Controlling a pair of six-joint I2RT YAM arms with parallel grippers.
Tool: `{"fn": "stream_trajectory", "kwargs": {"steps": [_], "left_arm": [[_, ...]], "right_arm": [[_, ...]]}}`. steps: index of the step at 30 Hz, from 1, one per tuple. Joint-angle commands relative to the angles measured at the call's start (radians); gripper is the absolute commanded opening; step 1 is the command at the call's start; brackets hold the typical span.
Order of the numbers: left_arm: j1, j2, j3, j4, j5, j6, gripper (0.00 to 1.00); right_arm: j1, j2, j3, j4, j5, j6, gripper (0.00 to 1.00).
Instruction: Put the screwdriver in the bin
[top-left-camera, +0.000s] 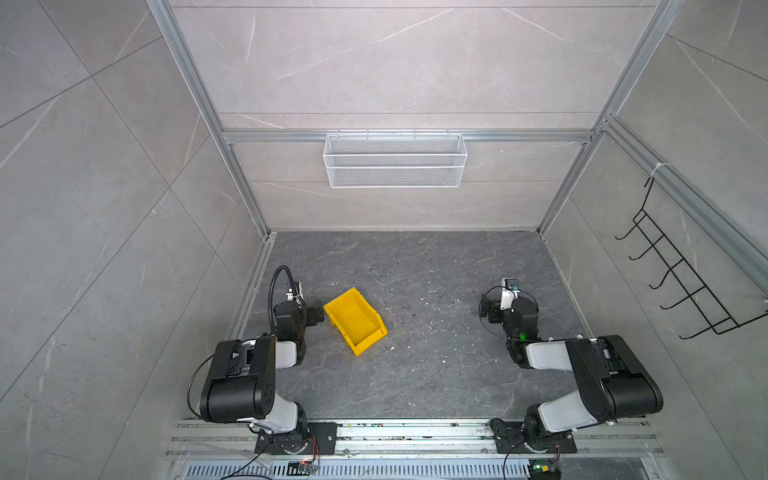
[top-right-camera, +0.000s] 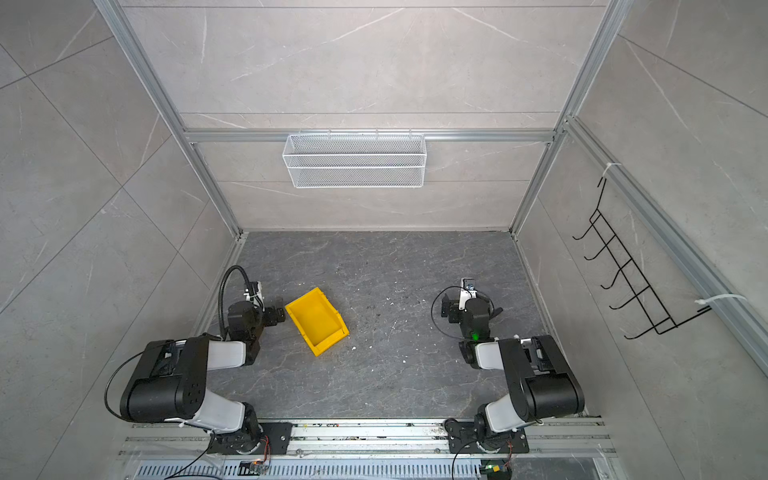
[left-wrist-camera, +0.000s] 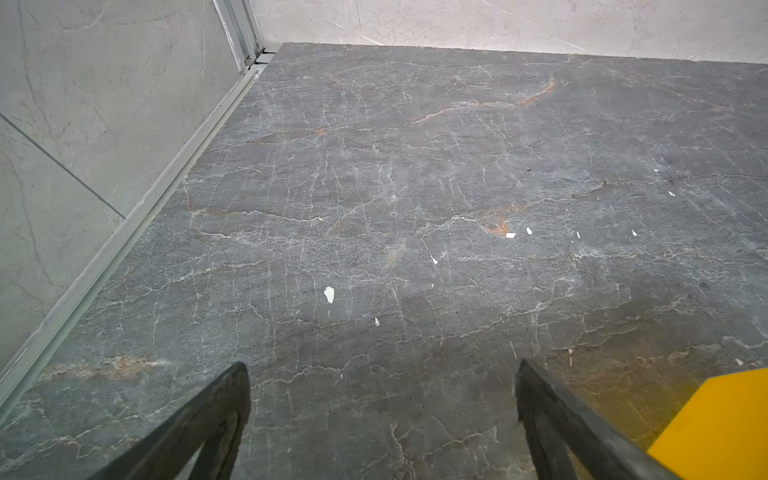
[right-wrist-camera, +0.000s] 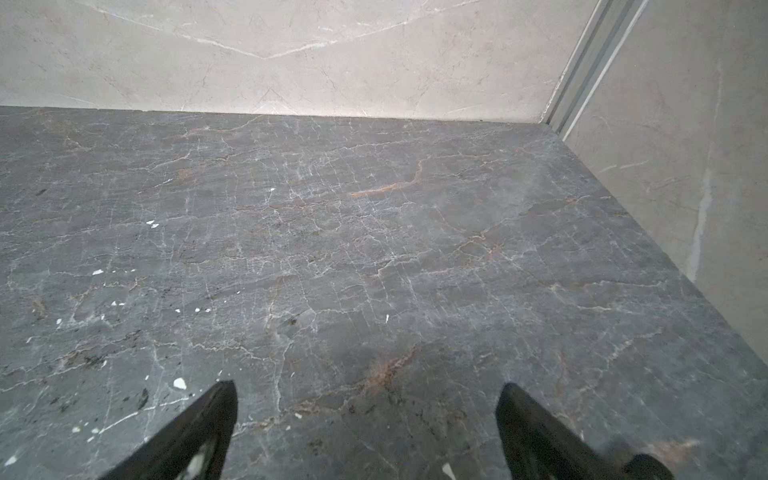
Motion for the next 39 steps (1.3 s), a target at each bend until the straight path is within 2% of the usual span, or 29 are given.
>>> {"fn": "stream_trajectory", "kwargs": {"steps": [1, 30, 34, 39], "left_arm": [[0.002, -0.006, 0.016, 0.028, 0.019, -0.008, 1.0], [0.002, -0.018, 0.0, 0.052, 0.008, -0.005, 1.0], [-0.004, -0.117, -0.021, 0.011, 0.0, 0.0, 1.0], [-0.025, -0.299, -0.032, -0.108, -0.046, 0.011, 1.0]], "right_arm": [[0.0, 0.007, 0.02, 0.0, -0.009, 0.005, 0.99], [0.0, 0.0, 0.015, 0.005, -0.016, 0.005, 0.99], [-0.001, -0.064, -0.006, -0.009, -0.02, 0.002, 0.99], [-0.001, -0.221, -0.036, -0.075, -0.013, 0.001, 0.99]]}}
